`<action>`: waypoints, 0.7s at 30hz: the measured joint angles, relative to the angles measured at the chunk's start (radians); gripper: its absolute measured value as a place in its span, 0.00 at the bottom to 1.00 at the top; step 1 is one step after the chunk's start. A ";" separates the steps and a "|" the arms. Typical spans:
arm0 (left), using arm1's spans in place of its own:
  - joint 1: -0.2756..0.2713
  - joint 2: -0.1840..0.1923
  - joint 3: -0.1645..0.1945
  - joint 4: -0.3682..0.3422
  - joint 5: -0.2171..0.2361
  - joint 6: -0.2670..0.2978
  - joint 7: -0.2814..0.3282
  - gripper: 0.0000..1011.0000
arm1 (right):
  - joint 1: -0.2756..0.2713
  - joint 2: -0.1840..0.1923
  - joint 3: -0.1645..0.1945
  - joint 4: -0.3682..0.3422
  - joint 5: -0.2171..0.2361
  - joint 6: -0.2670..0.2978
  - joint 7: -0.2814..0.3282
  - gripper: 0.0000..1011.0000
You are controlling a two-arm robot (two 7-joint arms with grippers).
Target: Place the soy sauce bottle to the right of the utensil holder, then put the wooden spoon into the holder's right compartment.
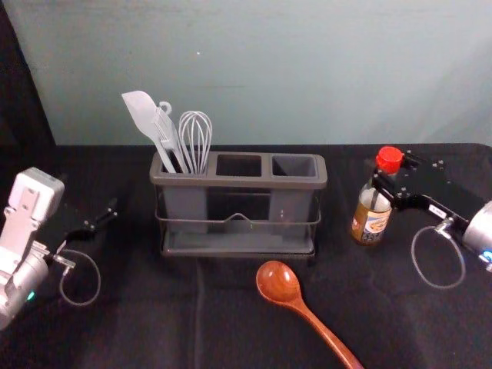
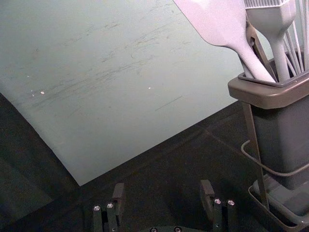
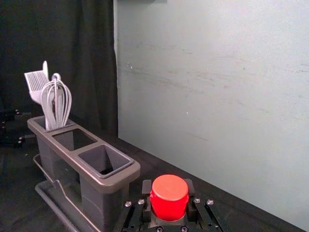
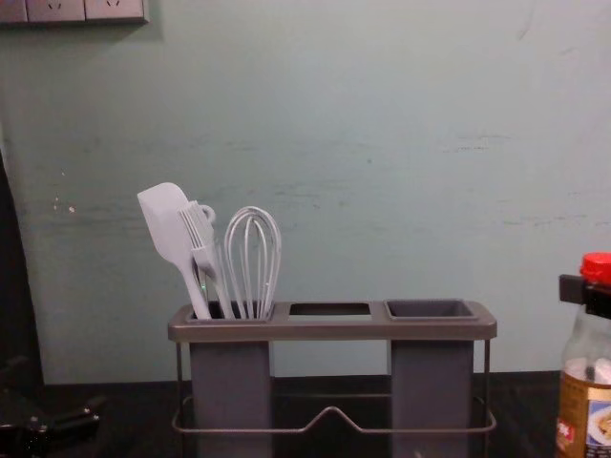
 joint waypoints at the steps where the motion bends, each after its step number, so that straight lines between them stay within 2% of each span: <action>1: 0.000 0.000 0.000 0.000 0.000 0.000 0.000 1.00 | 0.012 -0.007 -0.006 0.014 -0.003 0.001 0.004 0.38; 13: 0.000 0.000 0.000 0.000 0.000 0.000 0.000 1.00 | 0.081 -0.062 -0.048 0.101 -0.052 -0.012 0.001 0.38; 21: 0.000 0.000 0.000 0.000 0.000 0.000 0.000 1.00 | 0.094 -0.083 -0.061 0.124 -0.065 -0.022 0.006 0.38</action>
